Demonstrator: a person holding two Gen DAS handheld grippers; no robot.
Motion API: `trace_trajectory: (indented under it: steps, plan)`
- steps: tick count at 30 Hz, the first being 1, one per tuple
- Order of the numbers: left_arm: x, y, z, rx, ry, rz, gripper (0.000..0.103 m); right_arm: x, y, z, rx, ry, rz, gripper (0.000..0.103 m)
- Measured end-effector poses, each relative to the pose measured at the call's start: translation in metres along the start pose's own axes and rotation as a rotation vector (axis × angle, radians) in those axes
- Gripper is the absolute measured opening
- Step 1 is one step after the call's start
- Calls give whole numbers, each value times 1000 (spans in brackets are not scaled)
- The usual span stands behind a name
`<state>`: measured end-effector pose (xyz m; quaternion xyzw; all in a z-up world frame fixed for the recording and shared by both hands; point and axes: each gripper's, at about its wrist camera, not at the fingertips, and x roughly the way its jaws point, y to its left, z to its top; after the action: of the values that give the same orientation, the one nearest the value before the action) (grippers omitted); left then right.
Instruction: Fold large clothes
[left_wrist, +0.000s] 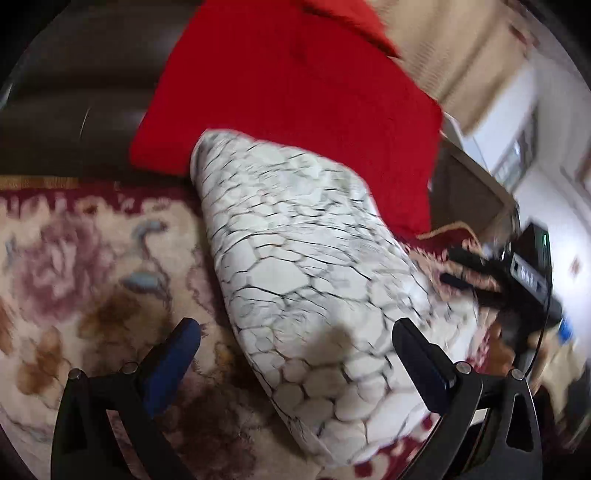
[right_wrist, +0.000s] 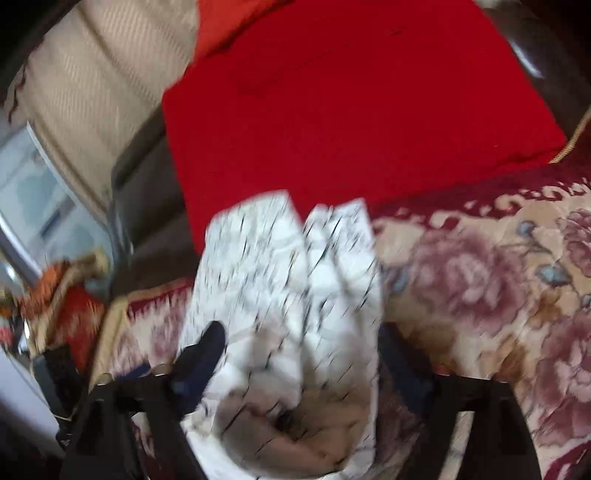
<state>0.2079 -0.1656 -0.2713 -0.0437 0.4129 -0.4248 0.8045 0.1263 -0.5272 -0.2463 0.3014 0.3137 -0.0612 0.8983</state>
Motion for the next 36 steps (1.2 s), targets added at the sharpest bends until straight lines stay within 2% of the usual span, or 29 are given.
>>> trace_trajectory:
  steps: [2,5,9,12,15,18,20,22,24,26,32,36]
  plan:
    - [12,8,5,-54,27,10,103,10,-11,7,33,29,16,90]
    - [30,14,10,-94,91,-58,103,31,-23,12,78,95,31,90]
    - [53,11,11,-103,181,-141,103,64,-39,15,147,210,105,90]
    - [69,8,11,-101,221,-128,103,84,-48,9,174,276,122,90]
    - [79,7,13,-114,232,-144,103,87,-43,7,123,268,150,96]
    - [84,6,14,-132,215,-160,103,90,-36,3,97,259,157,97]
    - [84,2,14,-126,196,-160,103,88,-33,2,95,252,183,92]
    - [83,-2,13,-114,171,-159,103,86,-31,1,108,252,234,69]
    - [81,-6,13,-109,153,-160,99,89,-32,-4,154,269,267,59]
    - [78,-11,14,-100,132,-161,94,87,-27,-4,152,258,248,56]
    - [64,-23,14,-67,94,-127,66,72,-3,-5,90,207,252,49]
    - [46,-22,16,-53,67,-109,64,62,14,-7,67,187,267,47]
